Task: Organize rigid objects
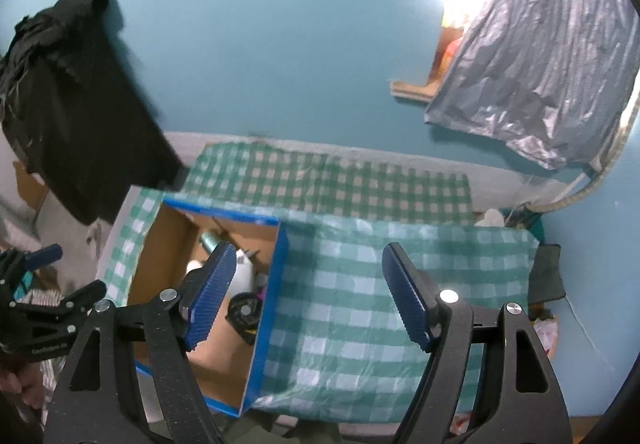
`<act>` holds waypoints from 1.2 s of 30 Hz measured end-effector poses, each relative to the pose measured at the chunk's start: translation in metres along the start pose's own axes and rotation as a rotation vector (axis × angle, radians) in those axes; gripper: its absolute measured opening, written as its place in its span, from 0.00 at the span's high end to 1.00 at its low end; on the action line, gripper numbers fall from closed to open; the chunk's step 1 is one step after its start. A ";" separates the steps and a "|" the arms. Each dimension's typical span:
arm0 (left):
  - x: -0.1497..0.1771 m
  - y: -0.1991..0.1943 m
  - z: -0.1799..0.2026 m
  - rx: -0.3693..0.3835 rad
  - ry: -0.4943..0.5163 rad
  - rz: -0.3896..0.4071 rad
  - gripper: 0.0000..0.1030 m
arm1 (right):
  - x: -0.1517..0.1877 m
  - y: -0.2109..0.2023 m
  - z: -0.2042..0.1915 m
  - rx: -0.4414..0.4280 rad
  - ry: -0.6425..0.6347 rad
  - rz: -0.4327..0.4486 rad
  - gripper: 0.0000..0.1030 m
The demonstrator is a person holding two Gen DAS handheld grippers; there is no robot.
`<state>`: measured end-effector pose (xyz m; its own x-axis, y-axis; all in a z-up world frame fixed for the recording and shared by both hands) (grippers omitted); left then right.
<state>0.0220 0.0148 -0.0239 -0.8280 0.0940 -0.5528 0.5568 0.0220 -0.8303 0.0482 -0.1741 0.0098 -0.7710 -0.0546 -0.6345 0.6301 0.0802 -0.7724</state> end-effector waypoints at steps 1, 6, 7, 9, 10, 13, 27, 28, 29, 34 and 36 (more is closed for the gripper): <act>-0.001 -0.005 0.001 -0.005 0.008 0.020 0.11 | -0.001 -0.005 0.002 0.006 0.003 0.012 0.27; -0.008 -0.020 0.002 -0.006 0.007 0.081 0.11 | -0.001 -0.020 0.006 0.019 0.020 0.060 0.27; -0.009 -0.023 0.002 0.002 0.006 0.088 0.10 | -0.001 -0.023 0.007 0.017 0.027 0.068 0.27; -0.011 -0.029 0.003 0.005 0.004 0.103 0.10 | -0.001 -0.028 0.010 0.020 0.046 0.091 0.27; -0.012 -0.032 0.002 0.001 0.005 0.114 0.10 | -0.001 -0.029 0.012 0.021 0.051 0.095 0.27; -0.015 -0.039 0.003 -0.019 0.014 0.134 0.10 | -0.001 -0.030 0.014 0.024 0.062 0.101 0.27; -0.020 -0.040 0.003 -0.031 0.020 0.133 0.01 | 0.004 -0.026 0.015 0.042 0.065 0.078 0.27; -0.020 -0.039 0.003 -0.030 0.018 0.132 0.01 | 0.004 -0.025 0.015 0.043 0.065 0.077 0.27; -0.020 -0.038 0.003 -0.028 0.016 0.127 0.01 | 0.004 -0.025 0.015 0.044 0.065 0.075 0.27; -0.020 -0.037 0.003 -0.026 0.011 0.123 0.01 | 0.004 -0.025 0.016 0.045 0.065 0.076 0.27; -0.020 -0.037 0.003 -0.025 0.012 0.121 0.01 | 0.003 -0.024 0.015 0.043 0.064 0.074 0.27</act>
<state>0.0178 0.0089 0.0172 -0.7541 0.1092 -0.6476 0.6540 0.0347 -0.7557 0.0319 -0.1911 0.0259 -0.7256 0.0141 -0.6880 0.6880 0.0392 -0.7247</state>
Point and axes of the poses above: each gripper's, at about its wrist camera, not at the fingertips, and y roughly the way its jaws point, z to its right, x to its underside, the point moved 1 cm from there along y, roughly the way its jaws point, and after that the axes turned 5 degrees about z, right-handed, at the moved point
